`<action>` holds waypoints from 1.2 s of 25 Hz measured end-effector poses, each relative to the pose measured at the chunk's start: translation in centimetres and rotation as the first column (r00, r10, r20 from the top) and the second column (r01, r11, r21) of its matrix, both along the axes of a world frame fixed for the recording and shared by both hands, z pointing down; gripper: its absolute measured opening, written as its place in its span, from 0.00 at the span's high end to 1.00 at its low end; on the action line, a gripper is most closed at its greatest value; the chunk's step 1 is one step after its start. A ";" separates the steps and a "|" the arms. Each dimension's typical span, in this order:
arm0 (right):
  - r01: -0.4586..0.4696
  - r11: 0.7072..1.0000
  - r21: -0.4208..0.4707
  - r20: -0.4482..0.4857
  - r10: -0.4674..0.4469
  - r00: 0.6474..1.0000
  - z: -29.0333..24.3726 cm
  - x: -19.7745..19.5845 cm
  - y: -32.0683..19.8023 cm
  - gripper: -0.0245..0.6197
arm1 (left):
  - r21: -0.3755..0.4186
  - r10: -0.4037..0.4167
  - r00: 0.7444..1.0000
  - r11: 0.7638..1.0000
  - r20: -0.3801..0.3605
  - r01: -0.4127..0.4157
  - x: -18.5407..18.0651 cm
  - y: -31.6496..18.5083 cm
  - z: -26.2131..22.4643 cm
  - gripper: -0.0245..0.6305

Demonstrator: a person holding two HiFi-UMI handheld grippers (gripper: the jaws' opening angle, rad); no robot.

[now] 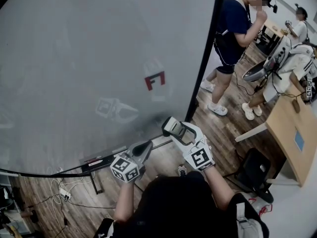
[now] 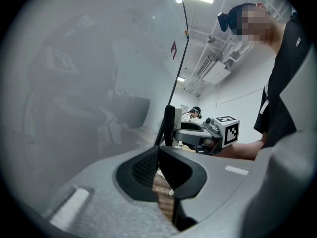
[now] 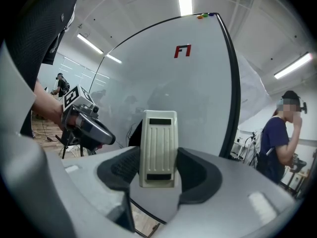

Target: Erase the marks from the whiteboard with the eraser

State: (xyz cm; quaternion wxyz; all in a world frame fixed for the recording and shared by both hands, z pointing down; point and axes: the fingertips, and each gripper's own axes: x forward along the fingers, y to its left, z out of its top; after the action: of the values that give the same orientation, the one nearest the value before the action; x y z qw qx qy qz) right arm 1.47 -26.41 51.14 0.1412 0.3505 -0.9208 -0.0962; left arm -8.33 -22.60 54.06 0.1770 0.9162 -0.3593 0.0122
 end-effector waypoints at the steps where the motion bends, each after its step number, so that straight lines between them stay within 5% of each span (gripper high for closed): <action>1: 0.000 1.000 -0.006 0.004 0.000 1.000 0.2 0.0 0.1 0.59 | -0.001 -0.002 1.000 1.000 -0.001 0.002 -0.1 0.1 0.0 0.95; 30: -0.035 0.998 -0.054 -0.025 0.034 0.999 2.5 -0.9 2.8 0.59 | 0.008 0.031 0.999 0.999 -0.011 -0.031 -1.7 2.2 -0.3 0.95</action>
State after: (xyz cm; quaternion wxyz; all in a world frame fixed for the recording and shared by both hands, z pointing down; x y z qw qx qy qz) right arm 0.59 -23.64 53.62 0.1632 0.3613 -0.9152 -0.0727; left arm -9.99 -20.43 53.73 0.1754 0.9224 -0.3440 0.0084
